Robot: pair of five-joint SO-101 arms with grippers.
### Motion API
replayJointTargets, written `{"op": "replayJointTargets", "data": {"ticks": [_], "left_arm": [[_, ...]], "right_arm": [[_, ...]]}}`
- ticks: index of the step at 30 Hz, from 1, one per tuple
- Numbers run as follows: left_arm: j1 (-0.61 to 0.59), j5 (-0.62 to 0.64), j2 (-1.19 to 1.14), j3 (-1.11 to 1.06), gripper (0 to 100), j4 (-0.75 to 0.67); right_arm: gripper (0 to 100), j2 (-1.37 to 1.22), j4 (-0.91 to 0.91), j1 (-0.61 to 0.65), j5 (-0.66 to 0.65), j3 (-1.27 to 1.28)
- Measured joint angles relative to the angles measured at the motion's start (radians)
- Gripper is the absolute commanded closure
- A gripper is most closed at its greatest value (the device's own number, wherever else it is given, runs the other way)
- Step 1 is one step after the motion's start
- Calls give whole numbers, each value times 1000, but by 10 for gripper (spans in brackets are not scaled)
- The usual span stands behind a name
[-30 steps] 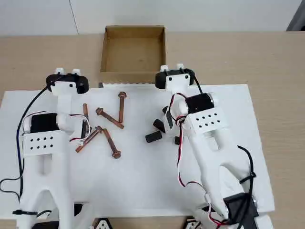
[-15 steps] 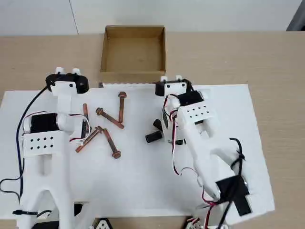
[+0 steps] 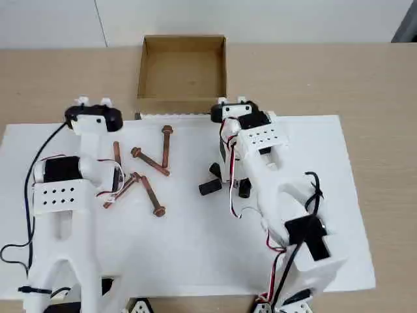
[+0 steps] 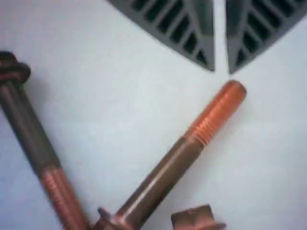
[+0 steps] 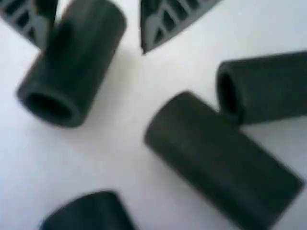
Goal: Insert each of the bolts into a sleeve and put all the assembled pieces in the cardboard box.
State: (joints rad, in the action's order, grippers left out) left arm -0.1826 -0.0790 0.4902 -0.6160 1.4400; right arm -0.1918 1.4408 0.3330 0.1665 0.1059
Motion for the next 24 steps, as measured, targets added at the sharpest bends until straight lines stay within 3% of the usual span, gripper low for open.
{"op": "replayJointTargets", "data": {"ticks": [19,24], "left_arm": [[0,0,0,-15,994,-25],[0,0,0,-15,994,-25]], "right_arm": [[879,-112,-8,-15,-29,-14],[972,-127,-5,-20,-29,-23]]}}
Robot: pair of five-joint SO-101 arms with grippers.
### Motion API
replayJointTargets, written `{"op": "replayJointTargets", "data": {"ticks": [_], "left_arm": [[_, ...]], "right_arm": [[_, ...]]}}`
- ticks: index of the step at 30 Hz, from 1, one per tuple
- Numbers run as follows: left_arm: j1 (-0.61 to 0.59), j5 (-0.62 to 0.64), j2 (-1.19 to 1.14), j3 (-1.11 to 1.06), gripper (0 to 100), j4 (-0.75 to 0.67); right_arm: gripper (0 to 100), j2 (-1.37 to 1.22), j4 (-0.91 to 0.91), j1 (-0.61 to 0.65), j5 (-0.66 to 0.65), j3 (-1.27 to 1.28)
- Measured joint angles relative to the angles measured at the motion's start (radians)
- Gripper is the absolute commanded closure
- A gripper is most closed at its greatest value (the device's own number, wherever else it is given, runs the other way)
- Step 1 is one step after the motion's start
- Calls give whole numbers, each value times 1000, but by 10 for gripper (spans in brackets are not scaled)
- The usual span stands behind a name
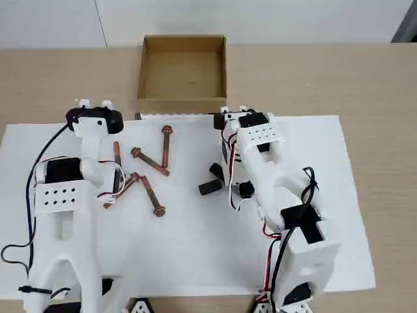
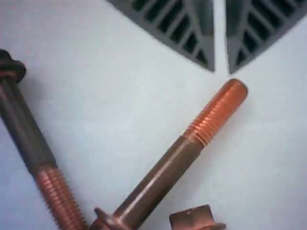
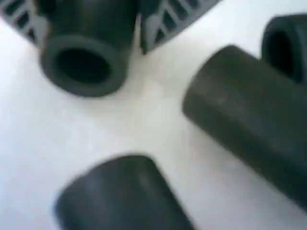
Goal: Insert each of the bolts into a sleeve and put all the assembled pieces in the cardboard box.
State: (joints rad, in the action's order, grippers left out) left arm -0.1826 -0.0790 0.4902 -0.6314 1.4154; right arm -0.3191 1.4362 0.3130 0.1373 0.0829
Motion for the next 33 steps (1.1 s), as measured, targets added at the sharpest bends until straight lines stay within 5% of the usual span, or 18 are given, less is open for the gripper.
{"op": "replayJointTargets", "data": {"ticks": [12,23,33], "left_arm": [[0,0,0,9,994,18],[51,18,-9,293,994,198],[206,80,-377,614,995,295]], "right_arm": [[991,51,2,-2,0,5],[993,307,100,31,-14,3],[995,342,115,-9,-14,5]]}}
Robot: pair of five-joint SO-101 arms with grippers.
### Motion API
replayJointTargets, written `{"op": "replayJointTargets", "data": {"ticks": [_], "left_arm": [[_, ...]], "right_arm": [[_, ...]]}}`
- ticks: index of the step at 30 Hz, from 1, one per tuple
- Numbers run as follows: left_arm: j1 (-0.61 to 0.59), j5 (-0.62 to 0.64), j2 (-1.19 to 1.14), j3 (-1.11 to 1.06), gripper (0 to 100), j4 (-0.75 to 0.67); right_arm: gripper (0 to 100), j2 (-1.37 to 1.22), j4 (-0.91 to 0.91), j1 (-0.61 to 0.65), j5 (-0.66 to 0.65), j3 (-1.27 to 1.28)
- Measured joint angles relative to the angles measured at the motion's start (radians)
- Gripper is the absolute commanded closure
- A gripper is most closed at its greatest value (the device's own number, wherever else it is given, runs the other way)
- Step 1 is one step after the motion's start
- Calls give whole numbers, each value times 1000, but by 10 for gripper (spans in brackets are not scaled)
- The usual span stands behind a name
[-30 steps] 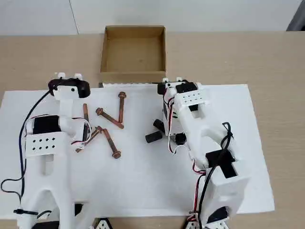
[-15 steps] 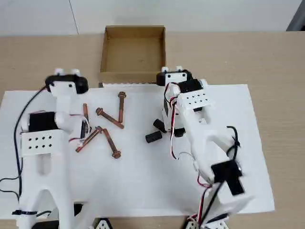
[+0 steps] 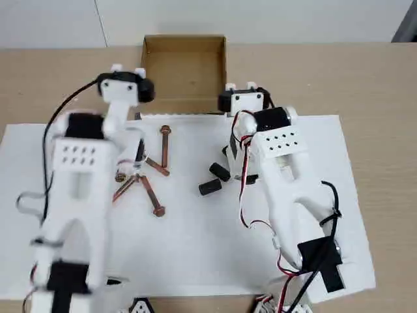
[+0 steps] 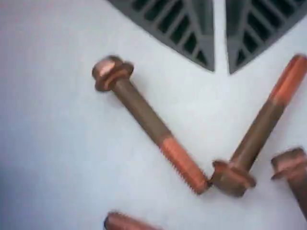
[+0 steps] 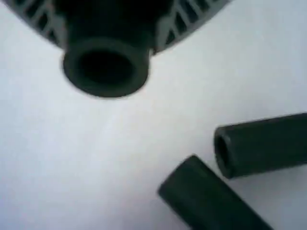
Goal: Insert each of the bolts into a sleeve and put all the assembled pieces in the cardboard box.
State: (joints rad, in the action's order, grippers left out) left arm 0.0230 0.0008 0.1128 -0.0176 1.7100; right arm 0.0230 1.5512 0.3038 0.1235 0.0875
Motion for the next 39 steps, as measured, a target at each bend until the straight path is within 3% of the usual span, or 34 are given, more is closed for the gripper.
{"op": "replayJointTargets", "data": {"ticks": [9,15,27,39], "left_arm": [[3,2,-371,307,995,14],[12,83,-543,445,981,14],[68,157,-789,764,959,17],[71,219,-942,899,906,17]], "right_arm": [[995,0,0,-69,0,0],[995,0,0,-68,0,0],[993,0,0,-71,0,18],[994,0,-60,-69,0,135]]}}
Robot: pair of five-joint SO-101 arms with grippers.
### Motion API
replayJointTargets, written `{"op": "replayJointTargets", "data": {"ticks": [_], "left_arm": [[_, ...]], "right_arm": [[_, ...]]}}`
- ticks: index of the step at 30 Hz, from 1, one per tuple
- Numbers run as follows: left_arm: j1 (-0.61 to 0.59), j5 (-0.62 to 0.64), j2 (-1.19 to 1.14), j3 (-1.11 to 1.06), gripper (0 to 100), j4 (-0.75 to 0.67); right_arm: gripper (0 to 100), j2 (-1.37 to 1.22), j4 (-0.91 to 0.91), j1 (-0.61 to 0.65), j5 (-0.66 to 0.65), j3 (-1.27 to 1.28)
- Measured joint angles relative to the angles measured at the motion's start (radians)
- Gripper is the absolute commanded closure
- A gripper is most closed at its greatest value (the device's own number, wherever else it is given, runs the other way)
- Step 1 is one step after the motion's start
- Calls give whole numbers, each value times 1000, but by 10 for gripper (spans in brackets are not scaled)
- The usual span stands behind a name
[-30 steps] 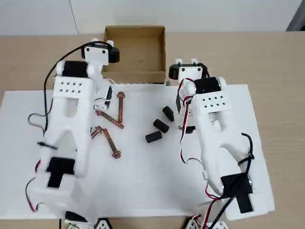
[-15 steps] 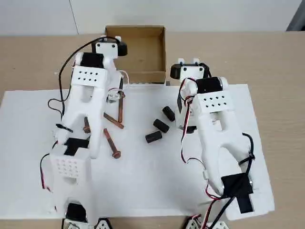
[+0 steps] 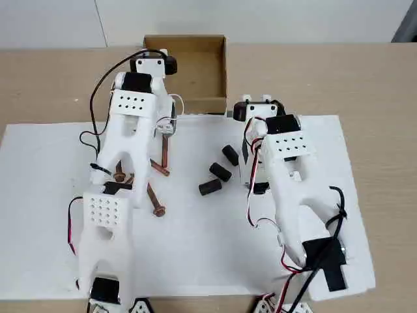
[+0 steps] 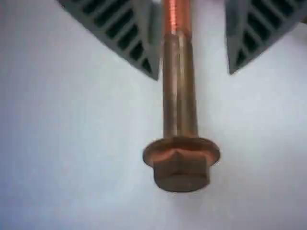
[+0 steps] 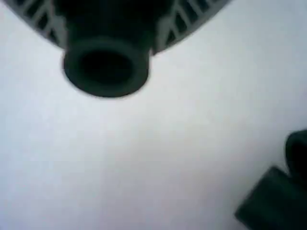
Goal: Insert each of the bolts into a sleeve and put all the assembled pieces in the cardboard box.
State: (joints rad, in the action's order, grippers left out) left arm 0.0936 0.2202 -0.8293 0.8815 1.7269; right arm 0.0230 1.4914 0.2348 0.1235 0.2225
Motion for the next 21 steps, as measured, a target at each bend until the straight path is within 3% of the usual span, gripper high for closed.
{"op": "replayJointTargets", "data": {"ticks": [16,21], "left_arm": [[2,0,-115,6,913,-46],[8,0,-141,18,988,-57]], "right_arm": [[994,0,0,0,0,0],[994,0,0,0,0,0]]}}
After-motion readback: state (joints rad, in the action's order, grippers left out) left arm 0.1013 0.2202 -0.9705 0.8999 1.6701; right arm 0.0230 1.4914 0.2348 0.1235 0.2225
